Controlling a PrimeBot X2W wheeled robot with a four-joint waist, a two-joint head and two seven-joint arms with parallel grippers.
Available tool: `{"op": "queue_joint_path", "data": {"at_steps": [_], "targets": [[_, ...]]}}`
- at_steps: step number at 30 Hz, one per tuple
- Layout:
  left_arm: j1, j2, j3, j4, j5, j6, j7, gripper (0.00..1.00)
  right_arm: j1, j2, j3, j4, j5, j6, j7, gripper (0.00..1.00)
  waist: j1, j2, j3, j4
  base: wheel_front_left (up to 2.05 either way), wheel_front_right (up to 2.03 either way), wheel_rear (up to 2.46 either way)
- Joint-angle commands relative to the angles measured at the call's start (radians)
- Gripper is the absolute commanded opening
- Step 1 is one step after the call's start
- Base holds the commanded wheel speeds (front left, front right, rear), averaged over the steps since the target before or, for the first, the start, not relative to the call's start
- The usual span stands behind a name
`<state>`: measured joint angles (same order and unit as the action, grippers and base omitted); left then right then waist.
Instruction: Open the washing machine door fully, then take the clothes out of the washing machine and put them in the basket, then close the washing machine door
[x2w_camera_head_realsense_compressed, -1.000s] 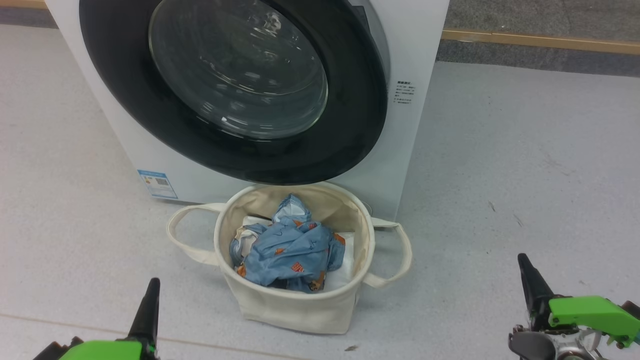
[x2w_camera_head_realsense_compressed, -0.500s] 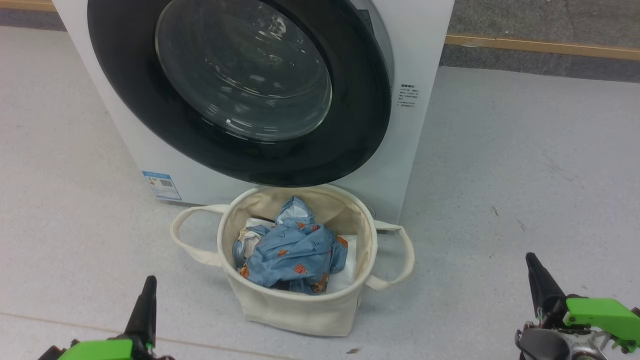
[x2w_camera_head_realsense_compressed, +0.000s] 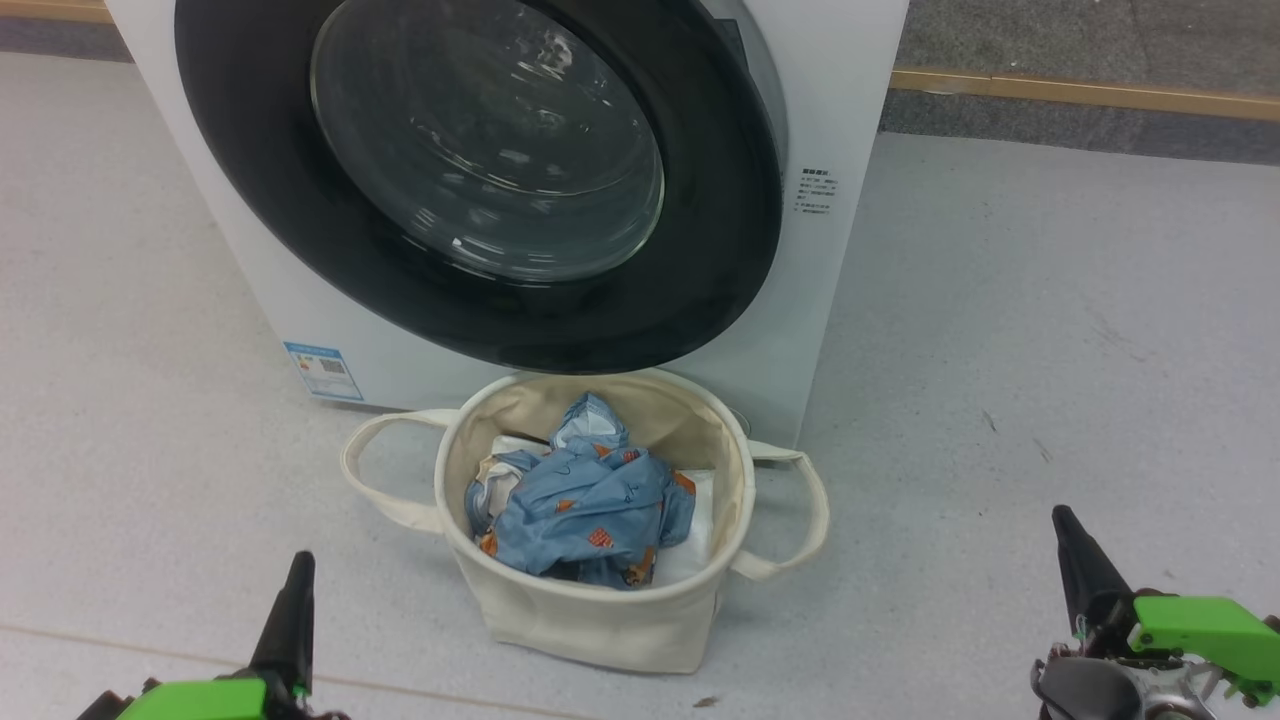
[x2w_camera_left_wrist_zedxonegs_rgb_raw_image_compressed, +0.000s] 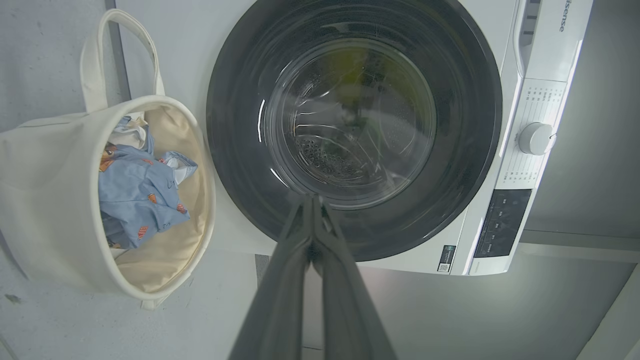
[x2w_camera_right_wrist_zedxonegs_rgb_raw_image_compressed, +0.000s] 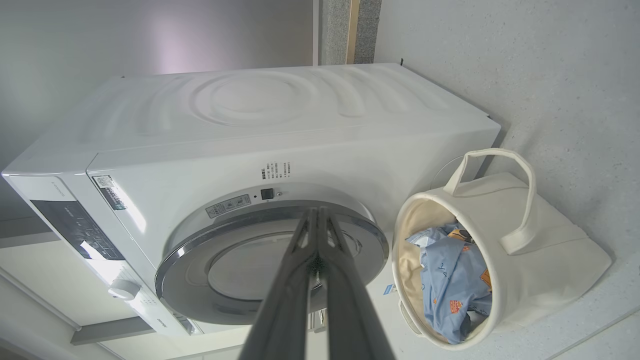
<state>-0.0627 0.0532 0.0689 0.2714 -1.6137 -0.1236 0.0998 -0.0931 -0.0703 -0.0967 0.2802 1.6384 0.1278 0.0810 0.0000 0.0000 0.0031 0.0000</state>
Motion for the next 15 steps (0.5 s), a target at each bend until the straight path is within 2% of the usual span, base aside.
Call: {"op": "queue_joint_path", "data": {"at_steps": [1,15], "targets": [[-0.045,0.004,0.036,-0.026,-0.003,-0.007,0.006,0.0,-0.012,-0.004,0.016,-0.037,-0.002,0.003,0.006,0.0,0.0,0.0,0.0,0.0,0.0,0.0,0.0],[-0.045,0.003,0.037,-0.026,-0.001,-0.007,0.007,0.0,-0.012,0.0,0.011,-0.037,-0.007,0.003,0.01,0.0,0.0,0.0,0.0,0.0,0.0,0.0,0.0]]}}
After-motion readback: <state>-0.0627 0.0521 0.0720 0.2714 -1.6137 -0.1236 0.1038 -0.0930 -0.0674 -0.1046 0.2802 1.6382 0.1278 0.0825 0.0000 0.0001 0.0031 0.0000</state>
